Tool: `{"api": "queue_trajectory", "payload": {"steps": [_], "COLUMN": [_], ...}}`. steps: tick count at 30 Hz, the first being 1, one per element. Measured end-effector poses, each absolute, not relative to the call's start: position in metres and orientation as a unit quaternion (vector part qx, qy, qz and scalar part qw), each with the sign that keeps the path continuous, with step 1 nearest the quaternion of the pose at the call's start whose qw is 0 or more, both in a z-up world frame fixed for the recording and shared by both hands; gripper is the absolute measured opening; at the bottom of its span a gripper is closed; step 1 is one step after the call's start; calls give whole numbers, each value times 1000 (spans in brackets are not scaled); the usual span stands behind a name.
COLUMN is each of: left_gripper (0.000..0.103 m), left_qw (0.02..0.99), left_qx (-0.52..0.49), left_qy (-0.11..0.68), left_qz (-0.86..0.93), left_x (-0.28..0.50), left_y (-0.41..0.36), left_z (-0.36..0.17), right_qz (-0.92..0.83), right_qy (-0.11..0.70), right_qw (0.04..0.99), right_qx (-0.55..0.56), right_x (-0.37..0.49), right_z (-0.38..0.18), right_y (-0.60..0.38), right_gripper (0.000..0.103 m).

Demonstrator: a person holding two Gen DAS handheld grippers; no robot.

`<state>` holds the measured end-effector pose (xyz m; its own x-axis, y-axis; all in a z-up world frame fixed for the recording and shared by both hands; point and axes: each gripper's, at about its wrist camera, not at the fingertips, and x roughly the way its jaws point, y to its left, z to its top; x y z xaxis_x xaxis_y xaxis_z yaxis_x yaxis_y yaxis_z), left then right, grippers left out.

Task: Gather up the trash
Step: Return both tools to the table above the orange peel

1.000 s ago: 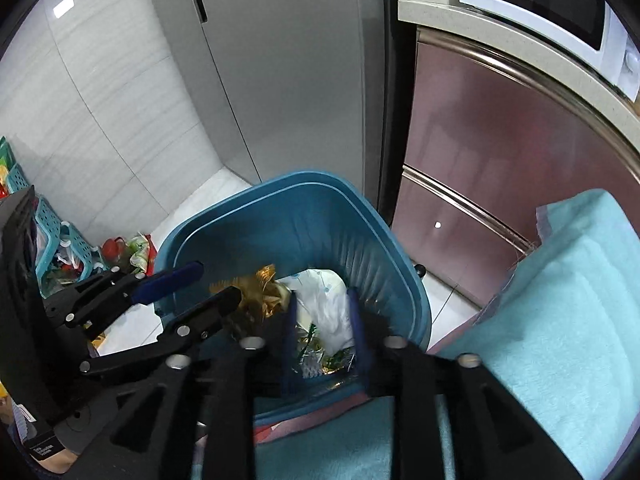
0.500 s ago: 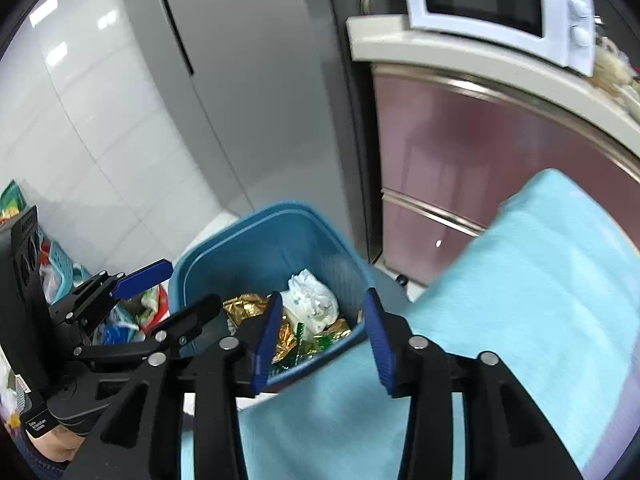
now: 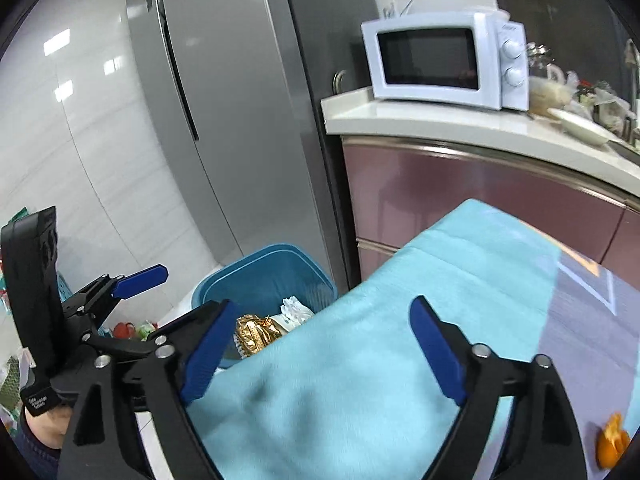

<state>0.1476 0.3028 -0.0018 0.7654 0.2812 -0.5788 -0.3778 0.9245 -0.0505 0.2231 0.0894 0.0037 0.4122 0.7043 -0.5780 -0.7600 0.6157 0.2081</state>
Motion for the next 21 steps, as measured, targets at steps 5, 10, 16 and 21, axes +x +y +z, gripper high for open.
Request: {"api": "queue_trajectory", "payload": {"steps": [5, 10, 16, 21], "left_gripper": [97, 97, 97, 97], "left_qw": [945, 953, 959, 962], "left_qx": [-82, -77, -76, -74], "left_qy": [276, 261, 252, 256], "left_qz": [157, 135, 100, 66], "left_x": [127, 108, 88, 85], "left_y": [273, 241, 197, 161], "left_z": [12, 22, 26, 18], "right_qz": [422, 399, 359, 300], "right_qy": [291, 270, 252, 242], "right_qw": [858, 876, 899, 923], "right_qx": [-31, -13, 4, 8], "right_x": [199, 185, 159, 139], "right_z": [15, 18, 14, 3], "right_y": [44, 4, -56, -107], "right_gripper": [92, 96, 96, 96]}}
